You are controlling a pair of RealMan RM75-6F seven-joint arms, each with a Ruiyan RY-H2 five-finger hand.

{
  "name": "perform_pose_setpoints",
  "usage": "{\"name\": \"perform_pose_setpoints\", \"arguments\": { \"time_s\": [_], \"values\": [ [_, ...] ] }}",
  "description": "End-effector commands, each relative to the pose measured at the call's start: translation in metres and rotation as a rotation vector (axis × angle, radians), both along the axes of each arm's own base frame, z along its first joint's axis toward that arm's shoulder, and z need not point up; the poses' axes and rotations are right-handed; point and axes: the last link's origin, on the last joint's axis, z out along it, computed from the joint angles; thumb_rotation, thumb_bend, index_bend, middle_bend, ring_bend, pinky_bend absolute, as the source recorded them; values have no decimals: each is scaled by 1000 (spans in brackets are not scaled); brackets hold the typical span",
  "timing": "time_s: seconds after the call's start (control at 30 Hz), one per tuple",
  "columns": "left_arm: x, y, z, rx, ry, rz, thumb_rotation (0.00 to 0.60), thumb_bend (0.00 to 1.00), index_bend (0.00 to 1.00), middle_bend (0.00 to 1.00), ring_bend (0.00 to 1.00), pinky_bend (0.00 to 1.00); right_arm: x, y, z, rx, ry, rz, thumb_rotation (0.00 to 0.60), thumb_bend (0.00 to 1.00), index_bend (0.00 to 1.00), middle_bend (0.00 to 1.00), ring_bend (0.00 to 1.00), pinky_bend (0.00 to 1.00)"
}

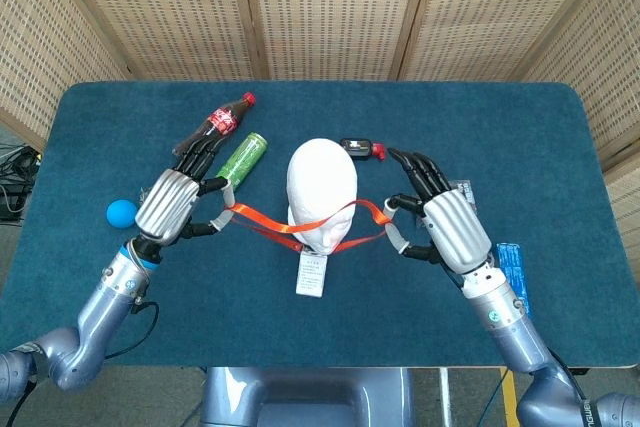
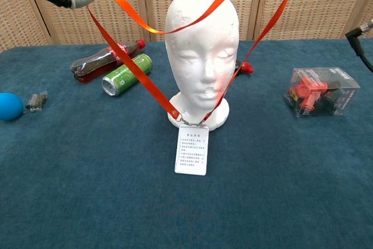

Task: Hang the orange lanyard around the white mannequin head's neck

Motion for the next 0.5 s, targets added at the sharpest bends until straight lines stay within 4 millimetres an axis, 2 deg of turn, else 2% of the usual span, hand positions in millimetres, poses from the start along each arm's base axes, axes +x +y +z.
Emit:
{"name": "perform_pose_setpoints", "arguments": {
  "time_s": [0.03,0.3,0.5],
  "values": [
    [11,13,10,25,36,31,600,432,684,0,0,0,9,-14,6,0,-24,-32,600,686,679,0,0,0],
    [17,46,17,26,6,180,600,435,684,0,0,0,8,-51,20,10,-126,-176,600,687,680,0,0,0],
    [8,72,7,-45,-6,348,600,435,662,0,0,0,-4,-85,21,43,-134,-305,600,690,680,0,0,0]
  ]
}}
